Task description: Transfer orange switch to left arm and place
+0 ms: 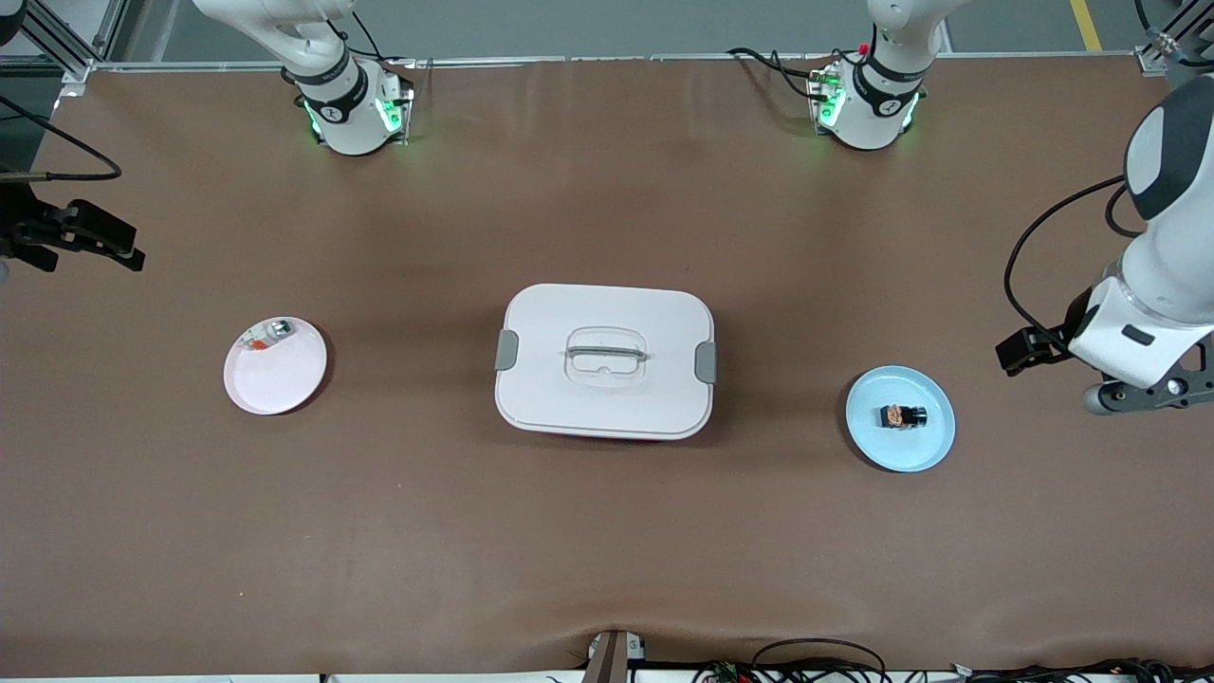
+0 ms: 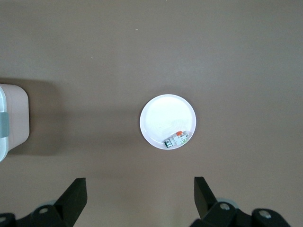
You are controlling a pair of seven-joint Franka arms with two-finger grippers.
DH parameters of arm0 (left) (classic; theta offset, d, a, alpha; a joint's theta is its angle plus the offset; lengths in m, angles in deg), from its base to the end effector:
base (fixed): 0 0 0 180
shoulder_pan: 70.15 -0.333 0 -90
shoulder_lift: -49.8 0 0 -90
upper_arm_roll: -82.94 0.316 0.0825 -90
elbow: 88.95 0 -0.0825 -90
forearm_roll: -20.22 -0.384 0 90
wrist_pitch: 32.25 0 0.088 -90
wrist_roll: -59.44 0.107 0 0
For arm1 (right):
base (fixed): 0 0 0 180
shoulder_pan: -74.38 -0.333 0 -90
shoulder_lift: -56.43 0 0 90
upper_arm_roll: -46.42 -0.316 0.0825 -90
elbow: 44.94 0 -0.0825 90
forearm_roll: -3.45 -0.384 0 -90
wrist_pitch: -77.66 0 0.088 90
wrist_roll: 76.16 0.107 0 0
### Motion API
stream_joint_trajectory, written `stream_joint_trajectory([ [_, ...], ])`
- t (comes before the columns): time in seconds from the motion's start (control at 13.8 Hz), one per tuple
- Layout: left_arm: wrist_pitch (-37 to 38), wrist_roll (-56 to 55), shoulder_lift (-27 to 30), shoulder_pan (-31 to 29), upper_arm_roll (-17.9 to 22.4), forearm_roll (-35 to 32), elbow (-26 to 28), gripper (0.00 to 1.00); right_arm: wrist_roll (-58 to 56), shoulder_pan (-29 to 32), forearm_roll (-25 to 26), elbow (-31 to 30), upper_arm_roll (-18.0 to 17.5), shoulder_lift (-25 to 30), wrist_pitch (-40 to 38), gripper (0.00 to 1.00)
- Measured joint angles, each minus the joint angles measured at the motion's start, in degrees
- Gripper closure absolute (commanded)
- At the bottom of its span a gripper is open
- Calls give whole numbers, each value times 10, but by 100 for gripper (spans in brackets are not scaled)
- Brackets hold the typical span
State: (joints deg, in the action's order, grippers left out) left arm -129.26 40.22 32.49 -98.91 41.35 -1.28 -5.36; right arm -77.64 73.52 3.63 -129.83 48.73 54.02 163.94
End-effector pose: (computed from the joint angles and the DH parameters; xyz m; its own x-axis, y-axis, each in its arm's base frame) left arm 0.6355 -0.0489 0.5478 0.9944 0.0851 0.0623 0.0942 -0.9824 -0.1615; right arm 0.5613 -0.0140 0.6372 0.9998 0.0003 -0.0179 0.0004 -1.0000 0.0044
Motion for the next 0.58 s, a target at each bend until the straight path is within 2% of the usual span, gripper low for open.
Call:
stream_joint_trajectory([
  [0.36, 40, 5, 20, 9, 8, 44, -27, 0, 0, 0, 0, 0, 0, 0, 0, 0],
  [0.43, 53, 15, 31, 37, 41, 64, -30, 0, 0, 0, 0, 0, 0, 0, 0, 0],
  [0.58, 68, 37, 64, 139, 169, 121, -32, 0, 0, 0, 0, 0, 0, 0, 0, 0],
])
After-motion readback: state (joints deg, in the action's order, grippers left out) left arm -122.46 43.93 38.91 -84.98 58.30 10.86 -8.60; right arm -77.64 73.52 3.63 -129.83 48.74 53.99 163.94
